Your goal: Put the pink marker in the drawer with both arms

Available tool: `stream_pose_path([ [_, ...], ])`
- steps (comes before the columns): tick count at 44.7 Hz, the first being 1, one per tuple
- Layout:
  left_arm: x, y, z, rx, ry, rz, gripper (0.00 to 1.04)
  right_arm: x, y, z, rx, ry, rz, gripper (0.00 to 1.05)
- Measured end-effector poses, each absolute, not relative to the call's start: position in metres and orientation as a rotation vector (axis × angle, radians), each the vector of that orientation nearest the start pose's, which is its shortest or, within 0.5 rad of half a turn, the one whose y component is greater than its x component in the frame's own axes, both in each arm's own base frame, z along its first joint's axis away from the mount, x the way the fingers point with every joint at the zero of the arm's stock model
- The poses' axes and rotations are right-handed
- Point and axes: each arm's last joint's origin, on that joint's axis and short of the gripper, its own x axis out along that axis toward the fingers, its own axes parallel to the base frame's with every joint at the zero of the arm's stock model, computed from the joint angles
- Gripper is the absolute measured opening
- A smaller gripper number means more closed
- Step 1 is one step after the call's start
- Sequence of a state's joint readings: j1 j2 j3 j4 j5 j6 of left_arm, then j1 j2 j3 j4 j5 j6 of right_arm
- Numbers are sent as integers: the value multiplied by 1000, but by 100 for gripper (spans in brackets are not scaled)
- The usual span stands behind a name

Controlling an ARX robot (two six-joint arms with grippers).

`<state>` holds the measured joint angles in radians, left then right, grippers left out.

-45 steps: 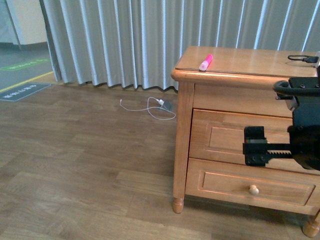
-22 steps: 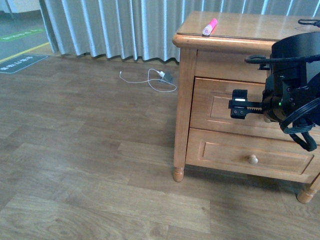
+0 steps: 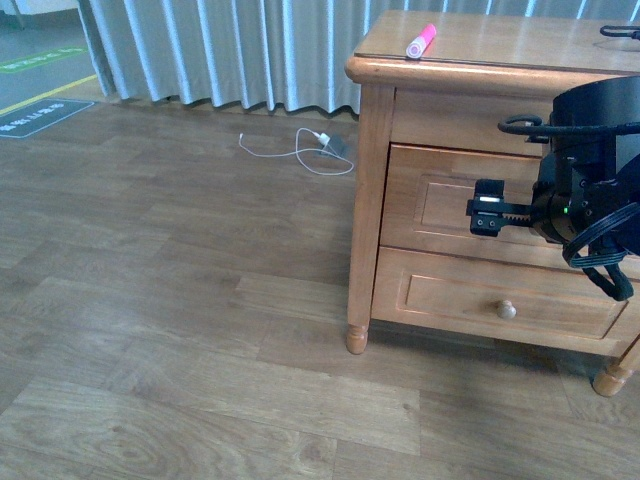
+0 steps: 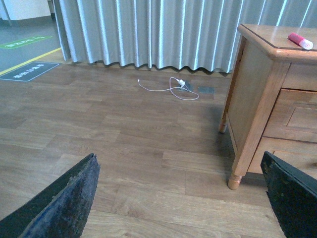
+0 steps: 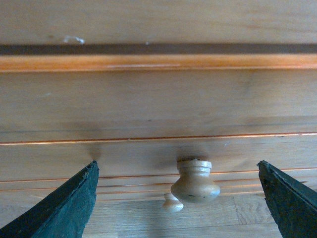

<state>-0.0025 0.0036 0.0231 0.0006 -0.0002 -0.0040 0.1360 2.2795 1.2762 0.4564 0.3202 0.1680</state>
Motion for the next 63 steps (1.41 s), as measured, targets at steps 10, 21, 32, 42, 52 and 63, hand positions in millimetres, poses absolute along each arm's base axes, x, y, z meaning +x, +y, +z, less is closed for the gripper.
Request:
stream_pose_path([
  [10, 96, 0, 171, -4, -20, -3, 99, 453, 53, 79, 31, 523, -205, 96],
  [21, 96, 0, 171, -4, -20, -3, 99, 454, 51, 73, 27, 529, -210, 96],
  [32, 96, 0, 171, -4, -20, -2, 99, 455, 50, 74, 22, 522, -213, 87],
  [42, 96, 0, 171, -4, -20, -3, 99, 455, 50, 74, 20, 524, -211, 55],
  [52, 96, 0, 171, -4, -20, -2, 99, 454, 48, 72, 15, 540, -220, 24],
  [63, 96, 0, 171, -4, -20, -3, 99, 442, 49, 76, 37, 583, -183, 22],
])
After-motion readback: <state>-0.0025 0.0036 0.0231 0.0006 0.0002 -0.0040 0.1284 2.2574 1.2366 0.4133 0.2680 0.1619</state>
